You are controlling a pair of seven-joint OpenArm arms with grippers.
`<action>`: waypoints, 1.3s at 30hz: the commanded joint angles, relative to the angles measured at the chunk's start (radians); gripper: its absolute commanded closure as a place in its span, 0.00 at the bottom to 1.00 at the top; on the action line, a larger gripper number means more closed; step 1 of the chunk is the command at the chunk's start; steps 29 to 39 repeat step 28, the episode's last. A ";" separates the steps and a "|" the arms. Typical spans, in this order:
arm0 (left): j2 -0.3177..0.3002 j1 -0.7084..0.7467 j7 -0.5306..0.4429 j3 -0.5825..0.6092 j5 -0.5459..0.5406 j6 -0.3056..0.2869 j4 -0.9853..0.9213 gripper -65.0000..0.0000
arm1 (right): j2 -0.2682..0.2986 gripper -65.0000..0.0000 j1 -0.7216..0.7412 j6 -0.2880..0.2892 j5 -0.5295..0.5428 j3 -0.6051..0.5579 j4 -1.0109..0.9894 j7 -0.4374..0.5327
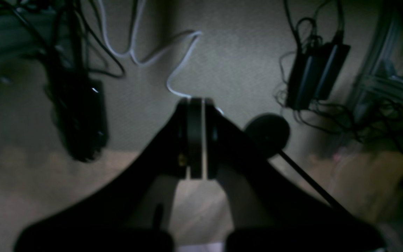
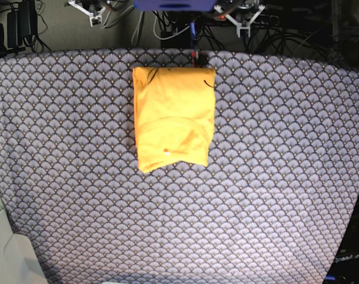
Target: Fold the T-shirt properly
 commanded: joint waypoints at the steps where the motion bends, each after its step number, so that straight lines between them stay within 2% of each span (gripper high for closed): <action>1: -0.009 -0.002 0.036 -0.001 -0.002 0.013 -0.002 1.00 | -0.008 1.00 -0.005 -0.010 0.007 0.016 -0.002 -0.018; 6: -0.022 -0.012 0.151 -0.003 -0.004 0.014 -0.002 1.00 | -0.023 1.00 0.016 -0.010 0.006 0.039 -0.002 -0.035; 8: -0.025 -0.014 0.154 -0.003 -0.004 0.014 0.003 1.00 | -0.037 1.00 0.016 -0.010 0.006 0.037 -0.002 -0.035; 39: -0.040 -0.037 0.157 -0.001 -0.002 0.014 0.002 1.00 | -0.037 1.00 0.013 -0.009 0.006 0.037 -0.002 -0.023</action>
